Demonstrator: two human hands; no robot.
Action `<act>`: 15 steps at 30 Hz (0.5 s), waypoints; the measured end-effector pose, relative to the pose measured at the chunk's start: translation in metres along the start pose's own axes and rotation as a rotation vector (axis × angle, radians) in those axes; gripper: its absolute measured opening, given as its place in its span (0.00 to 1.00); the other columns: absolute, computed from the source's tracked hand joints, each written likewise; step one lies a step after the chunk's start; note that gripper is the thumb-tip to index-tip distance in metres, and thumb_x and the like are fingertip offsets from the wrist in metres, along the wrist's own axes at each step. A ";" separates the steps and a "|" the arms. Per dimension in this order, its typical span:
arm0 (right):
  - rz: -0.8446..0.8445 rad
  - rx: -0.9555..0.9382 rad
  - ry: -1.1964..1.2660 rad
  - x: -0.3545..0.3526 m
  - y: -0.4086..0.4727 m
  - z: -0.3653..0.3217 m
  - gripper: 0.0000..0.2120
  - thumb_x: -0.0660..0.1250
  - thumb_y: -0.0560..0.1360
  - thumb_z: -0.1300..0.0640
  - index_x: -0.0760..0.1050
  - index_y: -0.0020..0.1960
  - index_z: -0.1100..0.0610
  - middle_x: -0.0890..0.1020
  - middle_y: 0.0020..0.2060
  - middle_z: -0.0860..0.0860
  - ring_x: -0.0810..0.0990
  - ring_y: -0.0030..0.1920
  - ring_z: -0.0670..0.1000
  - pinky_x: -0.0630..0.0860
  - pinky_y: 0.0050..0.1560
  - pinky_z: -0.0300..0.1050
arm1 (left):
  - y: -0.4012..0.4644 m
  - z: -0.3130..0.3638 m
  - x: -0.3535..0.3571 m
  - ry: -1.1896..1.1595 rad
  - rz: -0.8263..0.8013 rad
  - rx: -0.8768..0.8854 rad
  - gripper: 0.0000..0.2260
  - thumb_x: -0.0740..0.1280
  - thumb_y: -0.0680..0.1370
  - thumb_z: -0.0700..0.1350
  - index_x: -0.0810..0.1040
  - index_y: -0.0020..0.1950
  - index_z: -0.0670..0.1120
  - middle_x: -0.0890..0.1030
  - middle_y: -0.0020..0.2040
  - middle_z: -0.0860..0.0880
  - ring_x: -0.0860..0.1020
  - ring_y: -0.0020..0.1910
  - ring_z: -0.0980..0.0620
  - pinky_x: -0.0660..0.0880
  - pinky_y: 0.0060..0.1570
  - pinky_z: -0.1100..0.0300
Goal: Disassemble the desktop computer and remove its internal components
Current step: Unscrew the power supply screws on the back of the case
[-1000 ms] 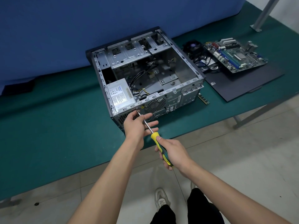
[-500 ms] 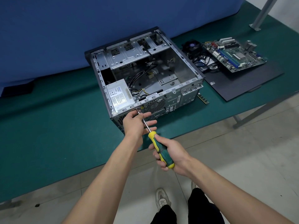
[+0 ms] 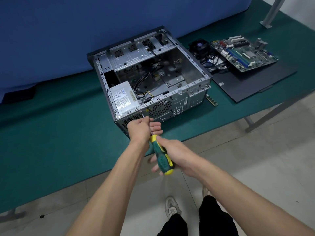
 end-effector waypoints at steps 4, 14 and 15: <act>0.177 -0.031 -0.209 -0.007 0.007 0.009 0.11 0.67 0.75 0.49 0.73 0.41 0.57 0.81 0.29 0.50 0.79 0.29 0.51 0.73 0.29 0.40 | -0.003 -0.004 0.003 -0.083 -0.075 -0.016 0.15 0.51 0.84 0.41 0.71 0.42 0.37 0.80 0.26 0.44 0.78 0.21 0.52 0.77 0.23 0.61; -0.048 0.040 0.162 0.006 0.002 0.026 0.17 0.57 0.80 0.48 0.76 0.49 0.61 0.83 0.35 0.55 0.82 0.30 0.54 0.77 0.26 0.41 | 0.001 -0.001 0.007 -0.039 -0.010 -0.047 0.15 0.50 0.84 0.43 0.69 0.41 0.39 0.80 0.28 0.43 0.75 0.19 0.54 0.73 0.19 0.63; -0.017 -0.003 0.157 0.005 0.002 0.026 0.16 0.57 0.80 0.50 0.75 0.45 0.61 0.82 0.32 0.55 0.81 0.27 0.53 0.74 0.25 0.38 | 0.001 -0.002 0.005 -0.042 -0.034 -0.066 0.16 0.50 0.84 0.43 0.69 0.41 0.39 0.80 0.27 0.44 0.76 0.19 0.54 0.74 0.19 0.63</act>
Point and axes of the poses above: each hand's wrist, its own y-axis towards the middle knuckle, its own x-axis out of the palm, z = x × y, the point moved 3 cm from there along y, towards the middle knuckle
